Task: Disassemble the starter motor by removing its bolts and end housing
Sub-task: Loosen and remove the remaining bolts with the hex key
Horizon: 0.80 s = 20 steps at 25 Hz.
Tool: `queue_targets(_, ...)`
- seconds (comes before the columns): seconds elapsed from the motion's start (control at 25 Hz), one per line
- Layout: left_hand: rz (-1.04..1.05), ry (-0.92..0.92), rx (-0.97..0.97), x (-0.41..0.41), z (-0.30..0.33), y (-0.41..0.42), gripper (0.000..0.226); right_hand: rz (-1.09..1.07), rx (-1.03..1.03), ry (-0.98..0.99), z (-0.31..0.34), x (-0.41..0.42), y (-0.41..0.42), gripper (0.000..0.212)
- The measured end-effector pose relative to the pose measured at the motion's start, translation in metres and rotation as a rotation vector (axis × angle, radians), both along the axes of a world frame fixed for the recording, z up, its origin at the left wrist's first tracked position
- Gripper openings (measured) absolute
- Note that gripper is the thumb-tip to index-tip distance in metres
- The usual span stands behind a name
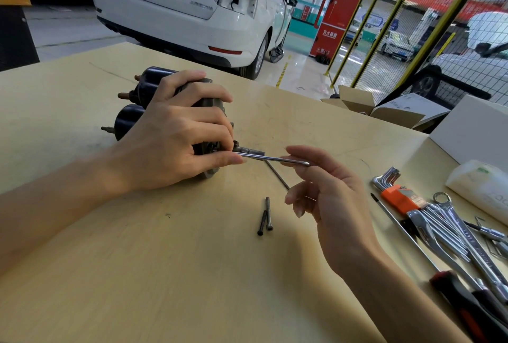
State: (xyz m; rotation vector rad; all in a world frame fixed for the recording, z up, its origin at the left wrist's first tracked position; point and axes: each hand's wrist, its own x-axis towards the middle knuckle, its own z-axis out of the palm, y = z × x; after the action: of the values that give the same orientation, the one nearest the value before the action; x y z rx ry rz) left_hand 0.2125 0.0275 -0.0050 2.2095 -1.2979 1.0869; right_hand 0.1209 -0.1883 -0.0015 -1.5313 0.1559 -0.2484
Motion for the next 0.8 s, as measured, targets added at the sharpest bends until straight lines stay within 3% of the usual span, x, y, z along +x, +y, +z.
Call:
queue_targets(0.2,0.003,0.007,0.002,-0.0006,0.001,0.001,0.028,0.007,0.028,0.021,0.0011,0.0008,-0.0006,0.025)
queue_targets(0.48,0.005,0.005,0.008,-0.001,0.0015,0.0006,0.025,0.14,0.099,0.04,0.0029,0.0013,0.0034,0.049)
queue_targets(0.8,0.005,0.009,0.013,-0.0011,0.0016,0.0007,0.027,0.227,0.121,0.029,0.0023,0.0012,0.0052,0.056)
